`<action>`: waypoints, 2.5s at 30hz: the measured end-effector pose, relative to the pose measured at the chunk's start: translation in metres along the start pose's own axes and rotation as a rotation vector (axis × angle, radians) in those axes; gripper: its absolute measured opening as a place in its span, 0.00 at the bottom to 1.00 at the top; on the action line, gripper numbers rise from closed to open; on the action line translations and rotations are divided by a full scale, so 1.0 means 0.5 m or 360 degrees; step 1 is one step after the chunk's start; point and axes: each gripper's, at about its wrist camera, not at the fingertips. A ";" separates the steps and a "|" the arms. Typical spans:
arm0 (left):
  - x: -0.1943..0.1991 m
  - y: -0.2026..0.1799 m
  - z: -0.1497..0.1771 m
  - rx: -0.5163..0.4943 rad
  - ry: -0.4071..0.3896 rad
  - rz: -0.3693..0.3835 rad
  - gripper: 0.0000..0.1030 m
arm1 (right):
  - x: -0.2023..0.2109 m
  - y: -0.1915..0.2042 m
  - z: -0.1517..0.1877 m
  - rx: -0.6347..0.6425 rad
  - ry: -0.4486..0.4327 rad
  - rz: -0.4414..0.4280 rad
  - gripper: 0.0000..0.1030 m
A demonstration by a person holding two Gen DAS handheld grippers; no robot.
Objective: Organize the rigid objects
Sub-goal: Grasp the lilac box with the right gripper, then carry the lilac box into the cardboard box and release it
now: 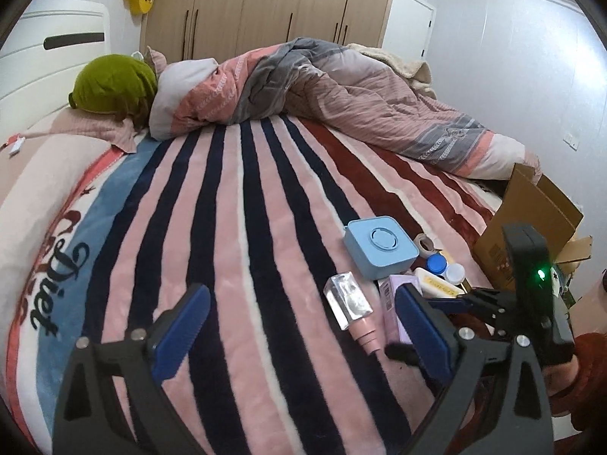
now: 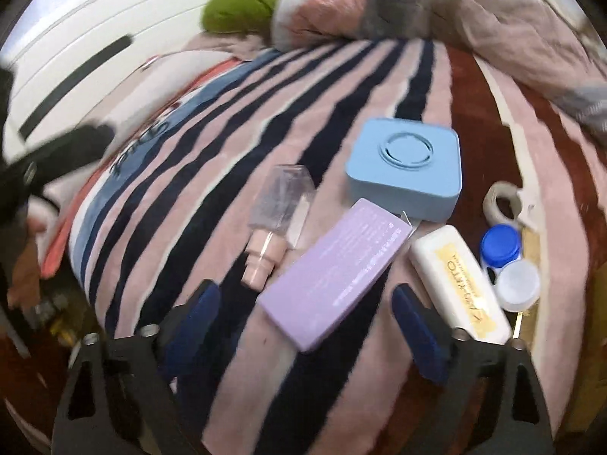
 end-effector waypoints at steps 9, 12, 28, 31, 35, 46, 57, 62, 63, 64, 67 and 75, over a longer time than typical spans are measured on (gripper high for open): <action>0.006 0.004 0.000 0.0004 -0.0017 0.0023 0.94 | 0.016 -0.058 0.002 -0.0104 0.0123 -0.0041 0.40; 0.006 -0.004 -0.003 -0.0005 -0.0015 0.0037 0.94 | 0.042 -0.076 0.008 -0.0085 0.0188 -0.0021 0.35; -0.017 -0.053 -0.009 -0.0052 0.0055 0.0126 0.94 | 0.044 -0.090 0.010 0.0023 0.0249 0.0106 0.32; -0.023 -0.076 -0.013 -0.0042 0.0065 0.0221 0.94 | 0.078 -0.088 0.025 0.0045 0.0235 0.0071 0.32; -0.017 -0.130 -0.034 -0.0071 0.0054 0.0382 0.94 | 0.143 -0.071 0.022 0.0109 0.0159 0.0019 0.32; 0.033 -0.299 -0.170 -0.0132 -0.0097 0.0738 0.71 | 0.339 -0.020 -0.037 0.0327 -0.0200 -0.0144 0.32; -0.051 -0.522 -0.288 -0.0336 -0.0072 0.0878 0.49 | 0.488 -0.219 -0.045 0.0141 -0.0373 -0.0086 0.32; -0.130 -0.626 -0.327 -0.0379 0.0025 0.0999 0.50 | 0.525 -0.334 -0.046 0.0020 -0.0354 0.0004 0.32; -0.139 -0.638 -0.329 -0.0382 0.0041 0.1011 0.50 | 0.528 -0.355 -0.047 -0.0005 -0.0339 0.0017 0.32; -0.154 -0.654 -0.332 -0.0389 0.0067 0.1022 0.50 | 0.530 -0.373 -0.047 -0.0028 -0.0325 0.0028 0.32; -0.176 -0.682 -0.329 -0.0435 0.0114 0.0986 0.52 | 0.524 -0.414 -0.041 -0.0068 -0.0283 0.0062 0.32; -0.126 -0.635 -0.326 -0.0516 0.0008 0.0736 0.84 | 0.519 -0.426 -0.027 -0.0049 -0.0252 0.0110 0.44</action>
Point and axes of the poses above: each gripper's, at about its wrist camera, not at the fingertips, and x roughly against the way its jaws point, y to its left, z to its underside, and after that the axes turned 7 degrees about -x, right-handed
